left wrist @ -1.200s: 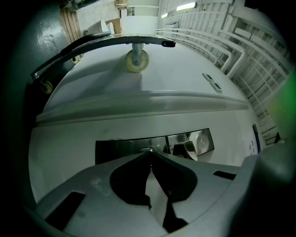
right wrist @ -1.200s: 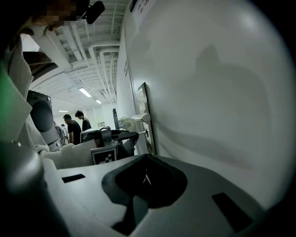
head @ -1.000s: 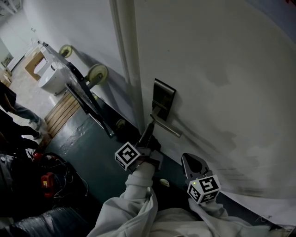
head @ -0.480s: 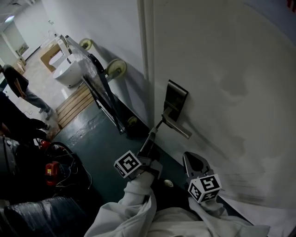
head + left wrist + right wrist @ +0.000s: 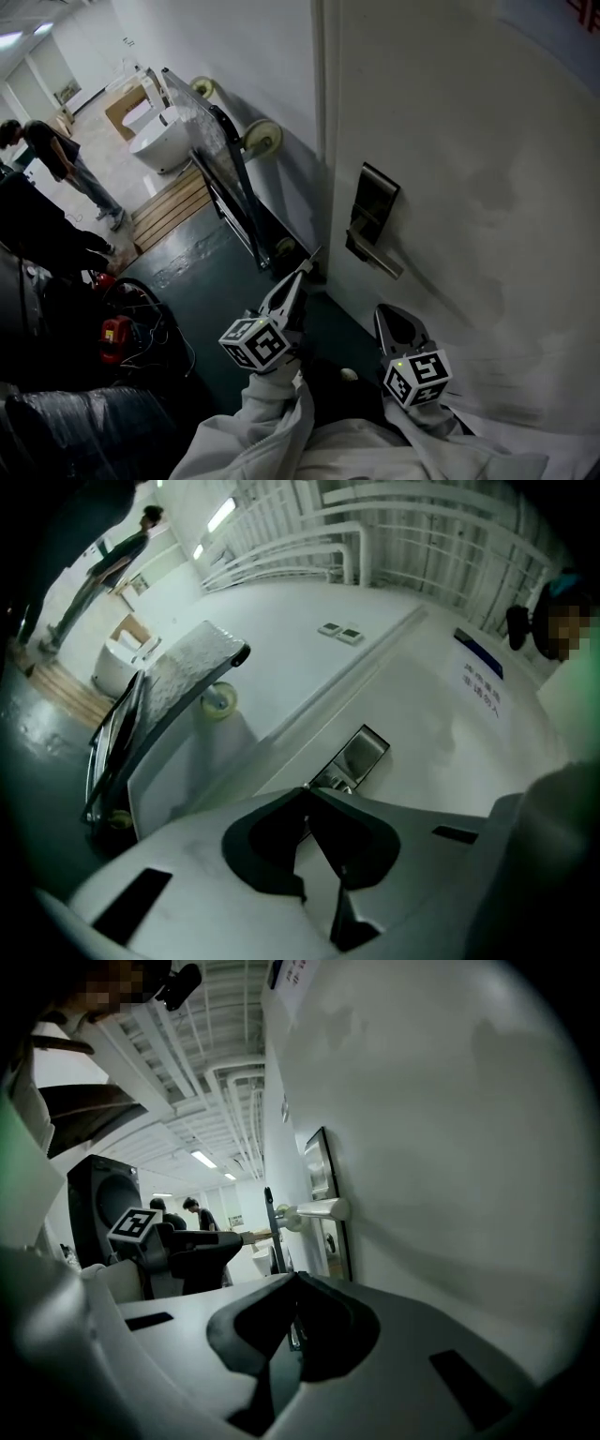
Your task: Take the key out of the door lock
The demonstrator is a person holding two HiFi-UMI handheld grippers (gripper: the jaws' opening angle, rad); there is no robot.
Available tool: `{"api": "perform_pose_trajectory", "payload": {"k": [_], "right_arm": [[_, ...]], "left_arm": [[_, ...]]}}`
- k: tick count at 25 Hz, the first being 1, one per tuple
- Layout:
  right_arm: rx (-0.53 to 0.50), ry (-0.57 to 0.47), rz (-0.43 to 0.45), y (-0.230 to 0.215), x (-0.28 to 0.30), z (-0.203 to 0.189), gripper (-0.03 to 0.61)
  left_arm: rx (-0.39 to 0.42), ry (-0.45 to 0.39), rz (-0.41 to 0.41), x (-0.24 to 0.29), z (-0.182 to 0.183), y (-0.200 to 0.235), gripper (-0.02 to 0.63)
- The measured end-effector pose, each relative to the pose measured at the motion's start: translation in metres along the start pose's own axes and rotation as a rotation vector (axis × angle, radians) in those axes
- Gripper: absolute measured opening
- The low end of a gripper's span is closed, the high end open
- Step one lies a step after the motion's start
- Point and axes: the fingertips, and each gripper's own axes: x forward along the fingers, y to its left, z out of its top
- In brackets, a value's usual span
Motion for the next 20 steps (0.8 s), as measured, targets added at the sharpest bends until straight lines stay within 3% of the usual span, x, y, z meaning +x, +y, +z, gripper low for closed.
{"api": "perform_pose_trajectory", "payload": {"k": [4, 20], "right_arm": [[-0.003, -0.008, 0.006, 0.002, 0.001, 0.004, 0.052], [-0.002, -0.054, -0.006, -0.004, 0.004, 0.014, 0.051]], "left_arm": [[0.175, 0.009, 0.0, -0.008, 0.009, -0.01, 0.023], [0.653, 0.042, 0.074, -0.039, 0.027, -0.026, 0.023]]}}
